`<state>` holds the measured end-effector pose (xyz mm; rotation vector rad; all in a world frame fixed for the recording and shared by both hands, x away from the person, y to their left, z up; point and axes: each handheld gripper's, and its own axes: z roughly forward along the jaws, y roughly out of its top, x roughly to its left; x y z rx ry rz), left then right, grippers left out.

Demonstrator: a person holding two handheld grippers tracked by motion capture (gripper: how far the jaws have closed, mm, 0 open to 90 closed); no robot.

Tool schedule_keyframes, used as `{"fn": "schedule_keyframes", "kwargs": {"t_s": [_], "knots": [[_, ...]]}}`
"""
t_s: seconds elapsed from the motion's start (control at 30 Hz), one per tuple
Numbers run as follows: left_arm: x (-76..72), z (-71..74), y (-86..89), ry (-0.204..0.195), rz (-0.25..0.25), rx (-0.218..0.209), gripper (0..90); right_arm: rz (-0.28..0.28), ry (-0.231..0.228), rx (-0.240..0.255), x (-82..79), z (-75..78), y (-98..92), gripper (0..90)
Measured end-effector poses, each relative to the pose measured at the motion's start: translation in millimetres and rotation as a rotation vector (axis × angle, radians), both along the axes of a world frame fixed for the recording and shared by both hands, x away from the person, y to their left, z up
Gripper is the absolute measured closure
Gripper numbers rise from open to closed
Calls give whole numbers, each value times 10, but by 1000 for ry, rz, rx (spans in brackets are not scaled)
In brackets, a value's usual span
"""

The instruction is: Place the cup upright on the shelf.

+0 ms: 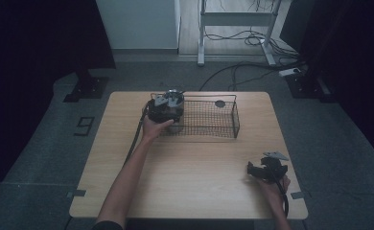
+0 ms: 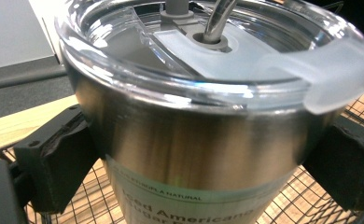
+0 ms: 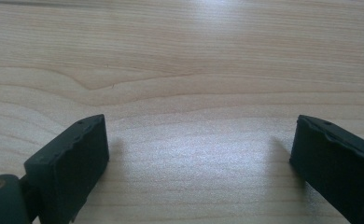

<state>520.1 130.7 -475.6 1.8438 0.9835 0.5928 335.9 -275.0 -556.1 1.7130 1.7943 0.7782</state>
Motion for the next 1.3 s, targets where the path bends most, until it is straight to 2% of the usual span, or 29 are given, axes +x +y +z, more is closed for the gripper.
{"fn": "schedule_keyframes", "kwargs": {"t_s": [0.33, 0.47, 0.57, 0.67, 0.9, 1.03, 1.07, 1.13, 1.17, 1.2, 1.23, 1.3], "knots": [[-62, -8, 35, -6, 11, -9, 35, 0, 0, 0, 0, 0, 0, 40], [-128, 72, 60, -34, 9, -20, 4, 0, 0, 0, 0, 0, 0, 39], [-196, 128, 87, -39, 15, 0, 0, 0, 0, 0, 0, 0, 0, 40], [-314, 144, 135, -50, 30, 6, 0, 0, 0, 0, 0, 0, 0, 40], [-617, 166, 259, -39, 43, 12, 0, 0, 2, 0, -1, 2, 1, 41], [-768, 180, 281, -38, 23, 16, 0, 2, 2, 1, 2, 2, 1, 40], [-865, 187, 286, -34, 7, 9, 0, 2, 2, 1, 3, 2, 1, 41], [-959, 201, 290, -25, -17, -9, 0, 2, 2, 1, 3, 2, 1, 40], [-959, 201, 290, -25, -17, -9, 0, 2, 2, 1, 2, 2, 1, 40], [-1033, 212, 288, -18, -34, -16, 0, 2, 2, 1, 2, 2, 1, 40], [-1033, 212, 288, -18, -34, -16, 0, 2, 2, 1, 2, 2, 1, 40], [-1170, 222, 280, -13, -58, -24, 0, 2, 2, 1, 3, 2, 1, 40]]}}
